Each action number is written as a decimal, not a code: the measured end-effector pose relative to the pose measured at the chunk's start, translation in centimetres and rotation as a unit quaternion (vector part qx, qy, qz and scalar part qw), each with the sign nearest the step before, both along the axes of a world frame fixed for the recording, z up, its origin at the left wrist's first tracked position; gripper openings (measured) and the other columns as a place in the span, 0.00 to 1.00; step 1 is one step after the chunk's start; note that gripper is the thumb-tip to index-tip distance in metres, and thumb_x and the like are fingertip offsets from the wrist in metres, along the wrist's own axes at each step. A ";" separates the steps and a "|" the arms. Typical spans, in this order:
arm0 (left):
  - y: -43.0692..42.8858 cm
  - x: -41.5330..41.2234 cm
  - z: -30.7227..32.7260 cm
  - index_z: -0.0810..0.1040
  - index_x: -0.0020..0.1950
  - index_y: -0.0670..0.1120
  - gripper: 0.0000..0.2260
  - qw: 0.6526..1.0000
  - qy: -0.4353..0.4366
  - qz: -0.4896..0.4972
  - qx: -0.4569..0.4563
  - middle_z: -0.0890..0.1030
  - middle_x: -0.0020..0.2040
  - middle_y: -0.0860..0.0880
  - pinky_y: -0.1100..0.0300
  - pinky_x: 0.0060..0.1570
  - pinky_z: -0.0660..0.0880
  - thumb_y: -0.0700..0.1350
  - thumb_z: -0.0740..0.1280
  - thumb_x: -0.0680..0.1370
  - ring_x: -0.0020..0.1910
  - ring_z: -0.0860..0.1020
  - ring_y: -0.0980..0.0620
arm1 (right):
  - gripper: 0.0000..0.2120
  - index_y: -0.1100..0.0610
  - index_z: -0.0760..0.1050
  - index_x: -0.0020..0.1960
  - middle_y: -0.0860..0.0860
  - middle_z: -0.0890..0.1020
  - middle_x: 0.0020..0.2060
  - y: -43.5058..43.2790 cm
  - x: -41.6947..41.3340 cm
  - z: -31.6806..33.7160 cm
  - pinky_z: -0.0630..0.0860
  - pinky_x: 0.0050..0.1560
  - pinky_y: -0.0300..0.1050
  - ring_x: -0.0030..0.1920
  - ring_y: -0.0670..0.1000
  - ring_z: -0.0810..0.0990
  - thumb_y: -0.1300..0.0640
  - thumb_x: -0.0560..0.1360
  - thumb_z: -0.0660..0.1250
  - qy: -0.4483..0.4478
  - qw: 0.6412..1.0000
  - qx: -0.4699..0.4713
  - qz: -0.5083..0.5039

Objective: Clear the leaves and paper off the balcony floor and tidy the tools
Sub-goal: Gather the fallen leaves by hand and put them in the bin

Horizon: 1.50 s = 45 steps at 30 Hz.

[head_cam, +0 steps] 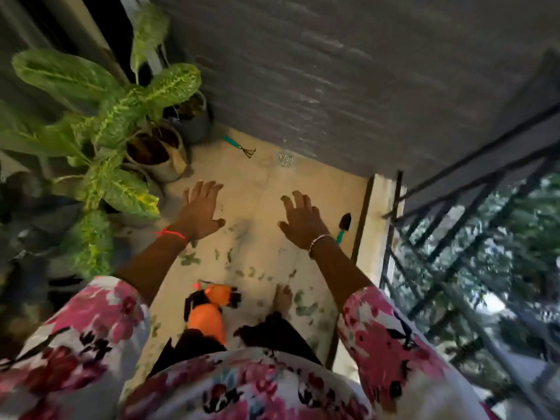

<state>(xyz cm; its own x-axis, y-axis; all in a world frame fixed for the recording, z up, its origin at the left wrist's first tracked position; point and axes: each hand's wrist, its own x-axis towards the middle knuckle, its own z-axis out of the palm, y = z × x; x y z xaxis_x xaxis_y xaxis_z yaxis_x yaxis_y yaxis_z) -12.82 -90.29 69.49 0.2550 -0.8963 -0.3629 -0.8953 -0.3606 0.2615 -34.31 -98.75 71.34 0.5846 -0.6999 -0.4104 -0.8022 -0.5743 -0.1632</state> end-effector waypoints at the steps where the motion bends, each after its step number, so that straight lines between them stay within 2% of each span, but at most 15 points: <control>1: -1.0 0.0 0.1 0.53 0.77 0.44 0.36 1.000 -0.008 0.012 -0.009 0.53 0.77 0.43 0.44 0.73 0.47 0.49 0.69 0.75 0.76 0.49 0.43 | 0.28 0.58 0.53 0.74 0.59 0.53 0.74 -1.8 0.3 0.1 0.61 0.68 0.57 0.73 0.61 0.53 0.52 0.79 0.59 0.005 1.000 -0.004 0.019; 4: -3.7 -0.4 0.8 0.53 0.77 0.43 0.36 0.999 -0.001 0.051 -0.014 0.53 0.77 0.43 0.45 0.73 0.46 0.48 0.69 0.75 0.76 0.49 0.43 | 0.28 0.59 0.54 0.74 0.59 0.53 0.74 -6.9 2.1 0.3 0.61 0.68 0.57 0.73 0.62 0.53 0.52 0.79 0.59 0.016 0.999 -0.013 0.049; 9: -6.4 0.1 0.3 0.52 0.77 0.44 0.36 0.993 0.015 0.114 -0.013 0.52 0.77 0.45 0.45 0.73 0.45 0.48 0.68 0.75 0.77 0.47 0.44 | 0.26 0.58 0.56 0.73 0.59 0.56 0.73 -11.7 7.3 -0.3 0.63 0.66 0.56 0.72 0.60 0.56 0.53 0.78 0.59 -0.017 0.993 -0.007 0.119; 19: -10.9 7.4 -2.6 0.52 0.77 0.42 0.36 0.973 0.044 0.225 -0.005 0.54 0.76 0.43 0.43 0.74 0.45 0.48 0.68 0.75 0.76 0.47 0.43 | 0.27 0.58 0.55 0.74 0.58 0.57 0.73 -17.1 20.6 -2.5 0.62 0.67 0.55 0.72 0.60 0.57 0.52 0.79 0.59 -0.027 0.970 0.012 0.242; 27: -12.6 12.6 -2.1 0.47 0.78 0.43 0.42 0.949 0.025 0.313 -0.017 0.46 0.78 0.45 0.45 0.73 0.40 0.59 0.66 0.74 0.77 0.41 0.46 | 0.33 0.56 0.49 0.77 0.57 0.49 0.76 -19.9 28.2 -2.8 0.52 0.73 0.55 0.76 0.58 0.46 0.48 0.78 0.60 -0.017 0.933 0.076 0.352; 31: -12.0 14.4 -1.8 0.46 0.78 0.44 0.47 0.924 0.010 0.383 -0.011 0.44 0.78 0.47 0.46 0.73 0.38 0.65 0.66 0.71 0.77 0.40 0.47 | 0.37 0.56 0.45 0.77 0.55 0.46 0.77 -20.5 32.2 -2.7 0.48 0.74 0.53 0.76 0.56 0.43 0.46 0.77 0.62 0.009 0.887 0.099 0.450; 36: -10.7 14.7 -1.6 0.45 0.78 0.43 0.49 0.869 -0.002 0.495 -0.002 0.43 0.78 0.46 0.48 0.72 0.36 0.65 0.67 0.70 0.77 0.40 0.47 | 0.42 0.54 0.44 0.77 0.54 0.46 0.77 -19.8 37.7 -2.5 0.47 0.74 0.54 0.76 0.55 0.43 0.41 0.74 0.64 0.034 0.808 0.104 0.579; 39: -10.2 13.5 -1.2 0.44 0.78 0.43 0.49 0.817 -0.011 0.577 -0.003 0.43 0.78 0.46 0.48 0.72 0.36 0.66 0.66 0.70 0.77 0.40 0.47 | 0.44 0.53 0.44 0.77 0.53 0.45 0.77 -18.6 40.5 -2.3 0.47 0.74 0.55 0.77 0.55 0.43 0.39 0.73 0.65 0.042 0.734 0.092 0.672; 45: -9.9 9.2 -1.6 0.45 0.78 0.42 0.47 0.730 -0.043 0.682 0.030 0.45 0.78 0.46 0.47 0.73 0.38 0.65 0.65 0.71 0.77 0.42 0.47 | 0.43 0.55 0.44 0.77 0.54 0.48 0.77 -15.1 41.7 -3.2 0.47 0.74 0.52 0.77 0.55 0.44 0.42 0.74 0.66 0.061 0.600 0.097 0.791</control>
